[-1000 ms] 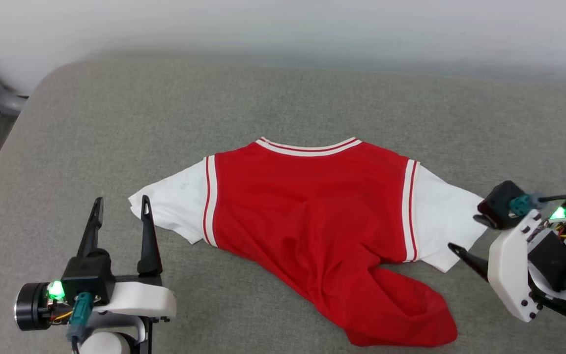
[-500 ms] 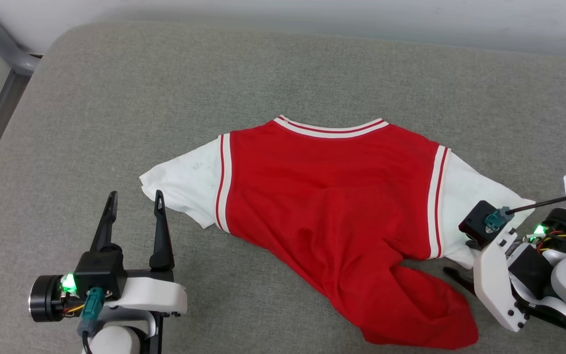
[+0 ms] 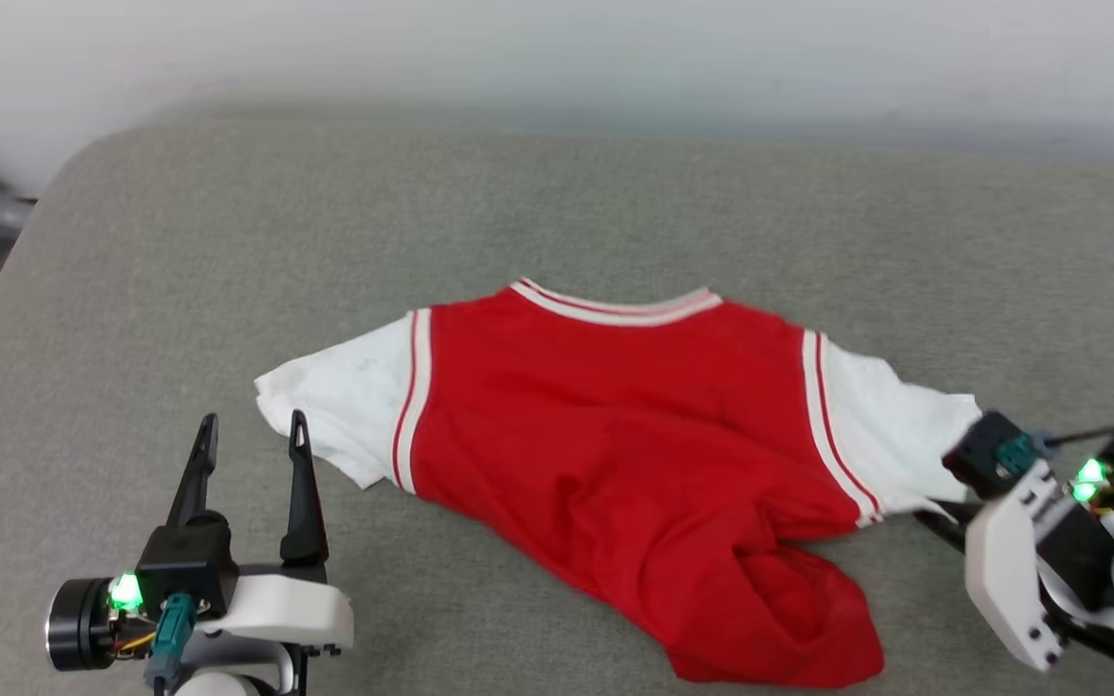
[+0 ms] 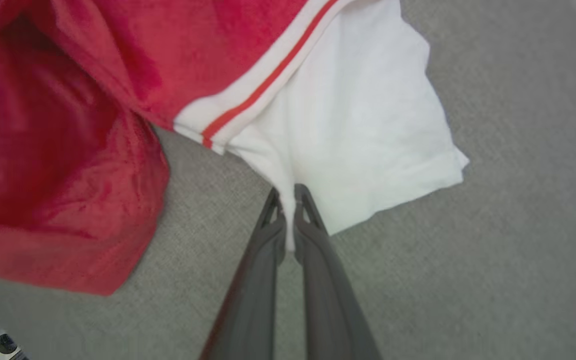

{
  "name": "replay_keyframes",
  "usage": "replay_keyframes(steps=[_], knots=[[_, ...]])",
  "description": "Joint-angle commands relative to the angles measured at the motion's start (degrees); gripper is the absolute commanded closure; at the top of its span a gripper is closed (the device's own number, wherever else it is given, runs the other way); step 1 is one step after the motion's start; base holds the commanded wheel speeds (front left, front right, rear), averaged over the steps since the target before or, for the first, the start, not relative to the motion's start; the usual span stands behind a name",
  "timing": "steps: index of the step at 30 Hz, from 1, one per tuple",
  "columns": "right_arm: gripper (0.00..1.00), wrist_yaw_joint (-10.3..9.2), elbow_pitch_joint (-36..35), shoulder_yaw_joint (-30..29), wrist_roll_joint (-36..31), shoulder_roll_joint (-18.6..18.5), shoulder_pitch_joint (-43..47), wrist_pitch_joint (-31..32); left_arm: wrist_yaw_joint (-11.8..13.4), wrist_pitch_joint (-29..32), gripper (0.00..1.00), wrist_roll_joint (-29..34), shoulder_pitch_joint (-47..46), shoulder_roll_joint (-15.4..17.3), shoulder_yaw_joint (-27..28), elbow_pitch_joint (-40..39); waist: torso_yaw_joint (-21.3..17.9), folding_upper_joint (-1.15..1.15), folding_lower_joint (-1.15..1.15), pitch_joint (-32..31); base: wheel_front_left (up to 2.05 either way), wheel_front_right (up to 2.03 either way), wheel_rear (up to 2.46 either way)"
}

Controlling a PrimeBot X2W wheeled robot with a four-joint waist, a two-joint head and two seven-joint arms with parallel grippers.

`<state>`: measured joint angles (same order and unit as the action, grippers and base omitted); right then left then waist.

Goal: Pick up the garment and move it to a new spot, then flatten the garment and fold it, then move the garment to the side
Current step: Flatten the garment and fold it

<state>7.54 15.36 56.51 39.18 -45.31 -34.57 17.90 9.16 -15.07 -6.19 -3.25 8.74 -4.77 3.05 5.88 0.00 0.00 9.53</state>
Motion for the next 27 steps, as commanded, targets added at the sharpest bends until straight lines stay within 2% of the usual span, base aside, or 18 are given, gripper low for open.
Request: replay_keyframes(steps=[1,8,14,15,16,21,27], knots=[[1.0,-0.1,-0.19,-0.4,-0.2,-0.96,2.07,-0.34,-0.33,-0.14,0.0,0.45,0.95,-0.14,0.48,-0.03,-1.29,0.0,0.0,-1.52,0.0,0.0,0.0],[1.0,-0.09,-1.15,-4.92,1.33,-2.46,11.4,-1.37,-1.38,-0.14,0.0,1.37,3.03,-0.88,2.23,-0.2,-2.78,0.0,0.0,-3.01,0.0,0.0,0.0],[1.0,-0.07,1.15,-9.05,1.36,0.59,18.56,-2.7,-2.17,-0.14,0.0,2.09,3.54,-1.35,2.96,0.06,-3.24,0.0,0.0,-2.84,0.0,0.0,0.0],[0.67,-0.07,1.53,-9.88,1.27,1.42,19.33,-3.36,-2.33,-0.14,0.0,2.1,3.56,-1.37,3.09,0.13,-3.28,0.0,0.0,-2.85,0.0,0.0,0.0],[0.0,-0.07,1.7,-10.86,1.1,2.28,19.92,-4.15,-2.38,-0.14,0.0,2.26,3.65,-1.42,3.24,0.21,-3.39,0.0,0.0,-2.99,0.0,0.0,0.0],[0.0,-0.08,0.28,-17.31,0.13,4.4,22.7,-7.94,-2.81,-0.14,0.0,2.72,4.83,-1.48,4.09,0.68,-4.01,0.0,0.0,-4.72,0.0,0.0,0.0],[0.0,-0.08,-7.21,-27.22,-2.16,4.06,26.94,-9.46,-2.93,-0.14,0.0,3.11,6.5,-1.75,4.74,0.29,-5.13,0.0,0.0,-6.34,0.0,0.0,0.0]])
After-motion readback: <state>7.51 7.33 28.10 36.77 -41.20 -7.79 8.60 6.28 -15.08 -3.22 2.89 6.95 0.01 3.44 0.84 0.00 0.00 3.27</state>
